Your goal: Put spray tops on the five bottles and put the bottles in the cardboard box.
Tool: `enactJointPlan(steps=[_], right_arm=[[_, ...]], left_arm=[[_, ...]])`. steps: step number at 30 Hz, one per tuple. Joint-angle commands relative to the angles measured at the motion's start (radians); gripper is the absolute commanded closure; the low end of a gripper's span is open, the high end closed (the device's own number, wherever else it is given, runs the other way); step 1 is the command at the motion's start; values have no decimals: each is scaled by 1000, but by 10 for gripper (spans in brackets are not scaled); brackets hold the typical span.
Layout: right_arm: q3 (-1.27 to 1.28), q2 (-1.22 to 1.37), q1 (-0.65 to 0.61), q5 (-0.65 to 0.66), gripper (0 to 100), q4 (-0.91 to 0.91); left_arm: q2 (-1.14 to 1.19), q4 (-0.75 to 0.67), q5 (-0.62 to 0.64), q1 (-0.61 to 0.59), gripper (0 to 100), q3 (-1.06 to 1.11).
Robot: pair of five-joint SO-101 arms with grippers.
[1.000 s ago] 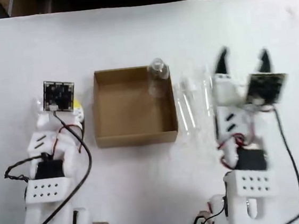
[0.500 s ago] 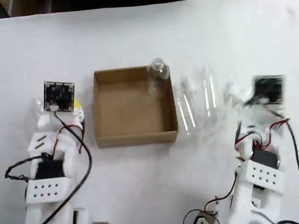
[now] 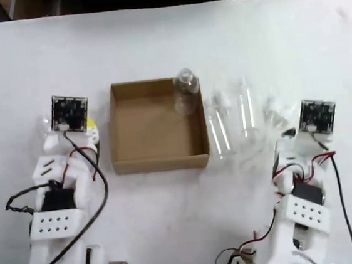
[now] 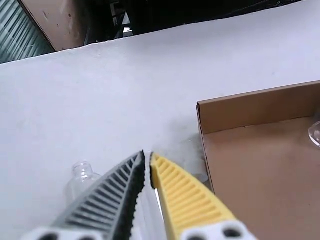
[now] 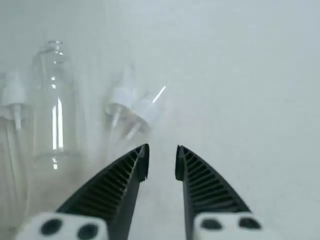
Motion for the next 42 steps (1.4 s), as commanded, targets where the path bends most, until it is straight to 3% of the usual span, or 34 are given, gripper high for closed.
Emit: enactJointPlan(steps=[1,6,11,22,26,30,42], right_arm=[[-218,-19,5,-37,929,120],[-431,47,4,-40,930,240],[-586,292,25,-43,925,344],[-1091,941,48,-308,923,561],[-1258,1127,47,-414,850,638],[-1399,1293,41,-436,779,676],[-1718,1432,-87,-434,786,951]], left_arm=[[-30,-23,-6,5,976,-11],[-30,-21,-2,5,976,-9],[-30,-20,2,5,976,-9],[-30,-25,2,5,976,-9],[-30,-25,2,5,976,-9],[-30,-26,2,5,976,-9],[-28,-26,2,5,973,-9]])
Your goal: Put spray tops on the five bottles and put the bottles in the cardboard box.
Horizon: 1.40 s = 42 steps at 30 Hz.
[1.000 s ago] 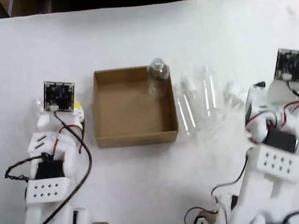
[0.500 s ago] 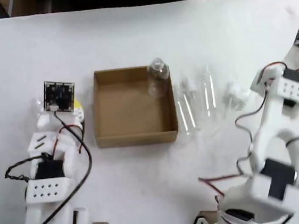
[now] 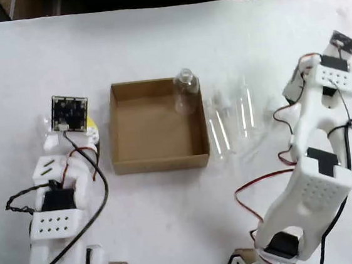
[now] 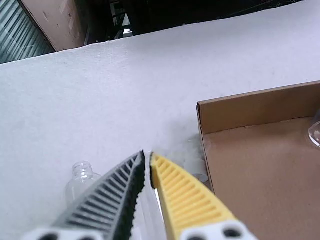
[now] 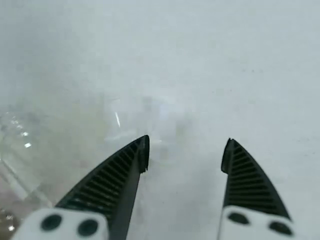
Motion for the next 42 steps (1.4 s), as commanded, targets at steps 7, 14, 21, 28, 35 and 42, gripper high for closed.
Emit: enactJointPlan(steps=[7,14,21,28,35,42], right_arm=[[-236,-68,-205,31,786,160],[-525,48,-366,249,787,101],[-760,318,-332,255,787,117],[-942,524,-323,256,787,143],[-979,625,-288,256,787,145],[-982,661,-259,256,788,147]], left_arm=[[-28,-26,2,5,973,-11],[-28,-26,0,5,973,-11],[-28,-26,-3,5,973,-11],[-28,-26,-2,5,973,-12],[-28,-28,-3,5,973,-12],[-28,-28,-2,5,973,-14]])
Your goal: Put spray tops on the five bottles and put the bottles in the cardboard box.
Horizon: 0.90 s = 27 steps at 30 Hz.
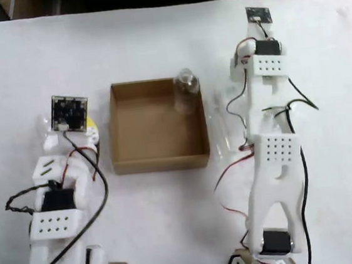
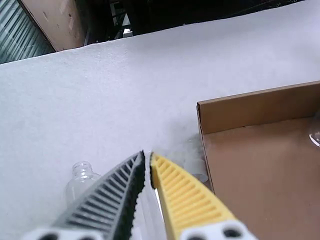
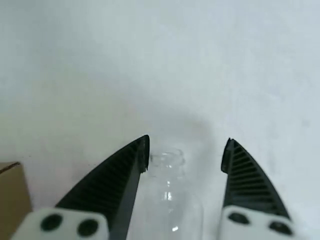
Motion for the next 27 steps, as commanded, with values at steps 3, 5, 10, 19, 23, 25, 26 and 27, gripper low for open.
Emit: enactJointPlan(steps=[3,5,10,19,23,25,26,27], right_arm=[[-49,-18,7,12,824,33],[-51,-22,-1,60,874,51],[-51,-24,-2,144,972,56],[-133,-122,15,143,983,140],[-253,-189,13,143,983,242],[-315,-211,15,143,983,282],[-333,-222,15,143,983,285],[-350,-231,15,143,983,285]], left_arm=[[-28,-28,-2,5,973,-14],[-28,-28,-2,5,973,-14],[-28,-28,-2,5,973,-14],[-28,-28,-3,5,973,-14],[-28,-28,-3,5,973,-14],[-28,-28,-3,5,973,-14],[-28,-28,-3,5,973,-12],[-28,-28,-3,5,973,-12]])
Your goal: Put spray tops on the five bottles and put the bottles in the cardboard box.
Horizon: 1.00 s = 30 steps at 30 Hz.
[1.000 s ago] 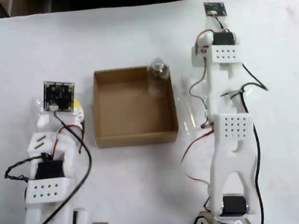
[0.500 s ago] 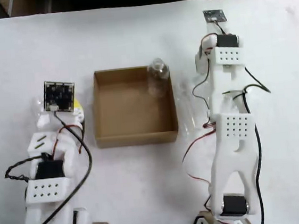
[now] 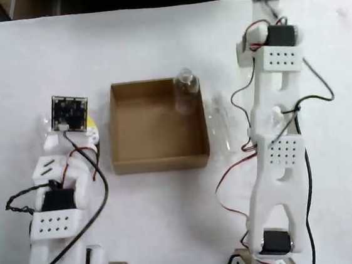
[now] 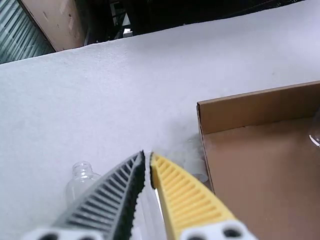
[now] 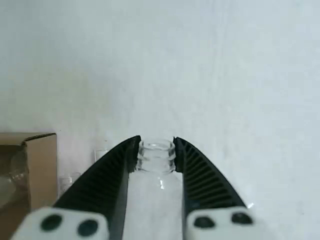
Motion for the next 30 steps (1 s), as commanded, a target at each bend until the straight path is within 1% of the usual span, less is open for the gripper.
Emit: enactJointPlan(steps=[1,7,10,12,24,30], right_arm=[[-97,-107,10,9,983,33],[-57,-236,41,0,983,38],[2,-340,61,-74,983,38],[55,-433,58,-91,983,38],[674,-1109,-54,-97,983,27],[919,-1368,-122,-97,983,-44]], left_arm=[[-28,-28,-3,5,973,-12],[-30,-28,-3,5,973,-12],[-30,-28,-3,5,973,-12],[-30,-28,-3,5,973,-12],[-31,-28,0,5,973,-11],[-35,-26,0,5,973,-11]])
